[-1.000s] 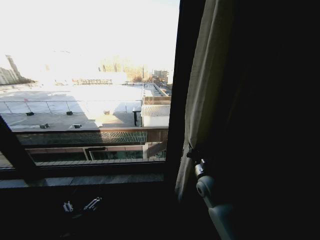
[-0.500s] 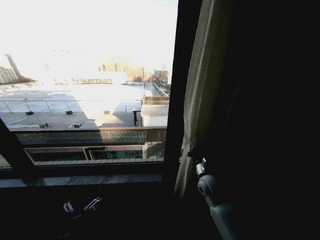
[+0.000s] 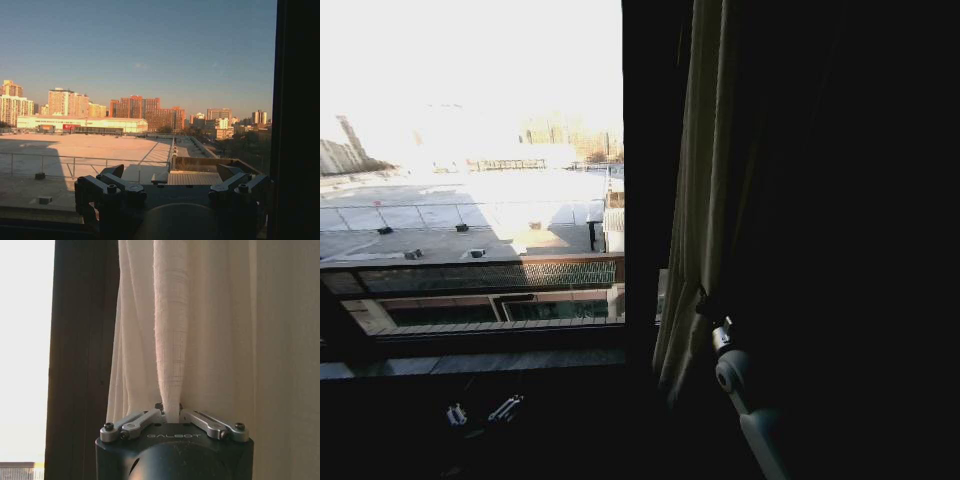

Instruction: Open the curtains by pulling them apart, changing their state from closed to fully open.

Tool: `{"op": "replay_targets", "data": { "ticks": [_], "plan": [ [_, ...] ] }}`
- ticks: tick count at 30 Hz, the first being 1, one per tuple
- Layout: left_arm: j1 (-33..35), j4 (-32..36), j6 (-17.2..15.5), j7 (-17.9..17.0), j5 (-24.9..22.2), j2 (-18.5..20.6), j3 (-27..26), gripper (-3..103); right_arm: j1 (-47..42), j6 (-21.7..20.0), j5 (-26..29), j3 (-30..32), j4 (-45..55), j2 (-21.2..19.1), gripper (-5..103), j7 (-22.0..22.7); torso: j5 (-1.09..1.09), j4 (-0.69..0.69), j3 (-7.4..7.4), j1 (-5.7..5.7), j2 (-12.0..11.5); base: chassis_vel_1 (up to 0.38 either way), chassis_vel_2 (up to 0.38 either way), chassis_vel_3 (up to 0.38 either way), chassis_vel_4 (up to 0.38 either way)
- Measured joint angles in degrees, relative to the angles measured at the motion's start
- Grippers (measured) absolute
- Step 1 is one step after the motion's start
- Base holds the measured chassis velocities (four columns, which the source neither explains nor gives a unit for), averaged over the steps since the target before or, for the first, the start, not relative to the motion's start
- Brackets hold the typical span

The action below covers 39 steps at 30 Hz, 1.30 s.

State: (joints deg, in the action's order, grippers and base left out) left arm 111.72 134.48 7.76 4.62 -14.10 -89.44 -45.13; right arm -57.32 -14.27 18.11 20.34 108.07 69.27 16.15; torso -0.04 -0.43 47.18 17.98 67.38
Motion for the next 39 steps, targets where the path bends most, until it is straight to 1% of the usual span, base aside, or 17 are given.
{"op": "replay_targets", "data": {
  "ticks": [2, 3, 4, 7, 9, 10, 15, 16, 19, 25, 29, 32, 35, 37, 38, 39],
  "plan": [
    [0.0, 0.0, 0.0, 0.0, 0.0, 0.0, 0.0, 100, 0.6, -0.4, 0.2, 1.4, -0.9, 0.0, 0, 1.0, 0.01, 0.03, 0.00, 0.00, 0.0, 0.052, 0.059, -0.046, -0.051],
    [0.0, 0.1, 0.0, 0.0, 0.0, 0.1, -0.1, 100, 0.9, -0.5, 0.3, 2.4, -1.4, 0.0, 0, 1.5, 0.04, 0.01, 0.00, 0.00, 0.0, 0.047, 0.056, -0.054, -0.030],
    [0.0, 0.1, 0.0, 0.0, 0.0, 0.1, -0.1, 100, 0.9, -0.5, 0.3, 2.4, -1.4, 0.0, 0, 1.5, 0.04, 0.01, 0.00, 0.00, 0.0, 0.047, 0.056, -0.054, -0.030],
    [0.0, 0.1, 0.0, 0.0, -0.1, 0.2, -0.1, 100, 1.5, -0.9, 0.7, 5.6, -2.7, -0.6, 0, 3.0, 0.04, -0.01, 0.00, 0.00, 0.0, 0.000, 0.000, 0.000, 0.000],
    [0.1, 0.3, 0.0, 0.0, -0.1, 0.2, -0.1, 100, 2.1, -1.5, 2.3, 8.1, -3.8, -1.4, 0, 5.1, 0.09, -0.02, 0.00, 0.00, 0.0, 0.000, 0.000, 0.000, 0.000],
    [0.1, 0.3, 0.0, 0.0, -0.1, 0.2, -0.1, 100, 2.1, -1.5, 2.3, 8.1, -3.8, -1.4, 0, 5.1, 0.09, -0.02, 0.00, 0.00, 0.0, 0.000, 0.000, 0.000, 0.000],
    [0.3, 0.6, 0.3, 0.0, -0.2, 0.2, 0.1, 100, 4.3, -2.1, 4.7, 12.1, -7.4, -3.2, 0, 10.1, 0.07, -0.01, 0.00, 0.00, 0.0, 0.000, 0.000, 0.000, 0.000],
    [0.3, 0.6, 0.3, 0.0, -0.2, 0.2, 0.1, 100, 4.3, -2.1, 4.7, 12.1, -7.4, -3.2, 0, 10.1, 0.07, -0.01, 0.00, 0.00, 0.0, 0.000, 0.000, 0.000, 0.000],
    [0.6, 0.7, 0.7, 0.0, -0.2, 0.1, 0.2, 100, 5.4, -2.3, 6.0, 13.6, -9.2, -4.0, 0, 12.1, 0.05, -0.01, 0.00, 0.00, 0.0, 0.000, 0.000, 0.000, 0.000],
    [0.7, 0.9, 1.0, 0.0, -0.8, 0.3, -0.1, 100, 6.6, -2.3, 6.5, 15.5, -11.9, -4.8, 0, 13.3, 0.07, -0.01, 0.00, 0.00, 0.0, 0.000, 0.000, 0.000, 0.000],
    [0.6, 0.9, 1.0, 0.0, -1.5, 0.5, -0.3, 100, 8.2, -2.6, 7.2, 17.2, -15.0, -6.1, 0, 14.6, 0.05, -0.01, 0.00, 0.01, 0.0, 0.000, 0.000, 0.000, 0.000],
    [0.5, 0.9, 1.0, 0.0, -1.6, 0.6, -0.3, 100, 8.3, -2.8, 7.5, 17.5, -15.4, -6.5, 0, 14.9, 0.05, -0.01, 0.00, 0.01, 0.0, 0.000, 0.000, 0.000, 0.000],
    [0.4, 0.9, 1.0, 0.0, -1.8, 0.7, -0.2, 100, 7.9, -3.0, 7.6, 17.5, -15.0, -6.7, 0, 15.0, 0.06, -0.01, 0.00, 0.01, 0.0, 0.000, 0.000, 0.000, 0.000],
    [0.3, 0.9, 1.0, 0.0, -1.9, 0.7, -0.2, 100, 6.5, -3.7, 7.9, 17.1, -12.7, -6.9, 0, 14.9, 0.07, -0.01, 0.00, 0.01, 0.0, 0.000, 0.000, 0.000, 0.000],
    [0.2, 0.8, 1.0, 0.0, -1.9, 0.7, -0.1, 100, 5.5, -4.2, 8.4, 16.9, -10.7, -6.9, 0, 14.0, 0.07, -0.02, 0.00, 0.02, 0.0, 0.000, 0.000, 0.000, 0.000],
    [0.2, 0.8, 1.0, 0.0, -1.9, 0.7, -0.1, 100, 5.5, -4.2, 8.4, 16.9, -10.7, -6.9, 0, 14.0, 0.07, -0.02, 0.00, 0.02, 0.0, 0.000, 0.000, 0.000, 0.000]
  ]
}}
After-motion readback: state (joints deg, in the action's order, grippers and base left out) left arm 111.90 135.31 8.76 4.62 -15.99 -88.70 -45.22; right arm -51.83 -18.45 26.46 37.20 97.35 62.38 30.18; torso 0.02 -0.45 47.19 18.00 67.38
